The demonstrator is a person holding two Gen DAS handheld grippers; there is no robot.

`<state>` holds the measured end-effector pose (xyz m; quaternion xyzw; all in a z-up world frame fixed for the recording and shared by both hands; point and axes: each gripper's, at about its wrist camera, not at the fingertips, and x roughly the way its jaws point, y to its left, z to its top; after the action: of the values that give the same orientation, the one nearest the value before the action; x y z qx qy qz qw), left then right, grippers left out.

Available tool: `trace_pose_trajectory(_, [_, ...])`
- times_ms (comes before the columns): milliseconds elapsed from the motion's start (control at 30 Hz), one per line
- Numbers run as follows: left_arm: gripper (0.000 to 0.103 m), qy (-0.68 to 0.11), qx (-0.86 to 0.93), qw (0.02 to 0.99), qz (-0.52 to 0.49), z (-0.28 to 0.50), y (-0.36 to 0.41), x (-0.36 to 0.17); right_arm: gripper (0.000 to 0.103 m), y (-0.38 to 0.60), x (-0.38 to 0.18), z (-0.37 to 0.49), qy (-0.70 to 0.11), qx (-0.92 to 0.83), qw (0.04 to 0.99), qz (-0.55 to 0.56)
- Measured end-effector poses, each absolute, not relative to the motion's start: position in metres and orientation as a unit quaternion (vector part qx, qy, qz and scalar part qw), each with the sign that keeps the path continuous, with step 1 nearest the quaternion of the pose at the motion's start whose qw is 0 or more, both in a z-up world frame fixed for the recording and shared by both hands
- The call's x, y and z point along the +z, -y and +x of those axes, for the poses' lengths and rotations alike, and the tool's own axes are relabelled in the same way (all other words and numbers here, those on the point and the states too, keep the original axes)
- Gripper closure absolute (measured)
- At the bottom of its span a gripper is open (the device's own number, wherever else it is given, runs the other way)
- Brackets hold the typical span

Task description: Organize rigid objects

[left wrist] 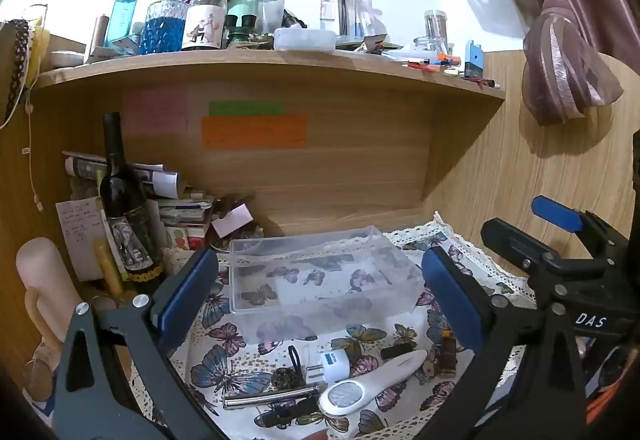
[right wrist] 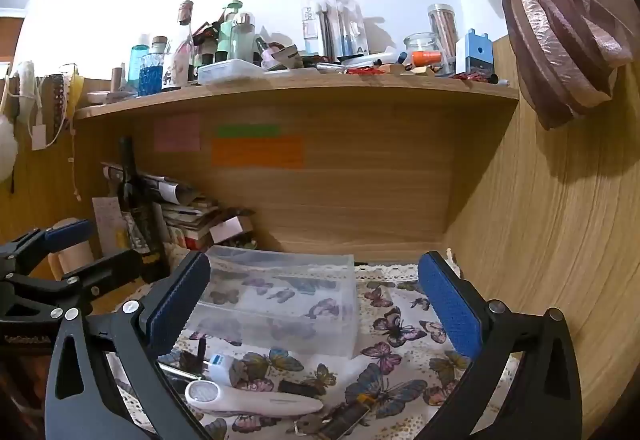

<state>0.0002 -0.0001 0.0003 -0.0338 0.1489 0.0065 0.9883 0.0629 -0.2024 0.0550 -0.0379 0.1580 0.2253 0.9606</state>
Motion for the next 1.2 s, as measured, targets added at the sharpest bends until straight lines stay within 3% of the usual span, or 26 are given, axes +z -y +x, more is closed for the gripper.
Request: trace_pose_trajectory(1200, [0.000,-0.132,-0.003,0.991,-0.024,-0.0046,0.0059,0.0060,0.000,0.2011,0.0546,0.0629,-0.159,0.230,0.959,-0.039])
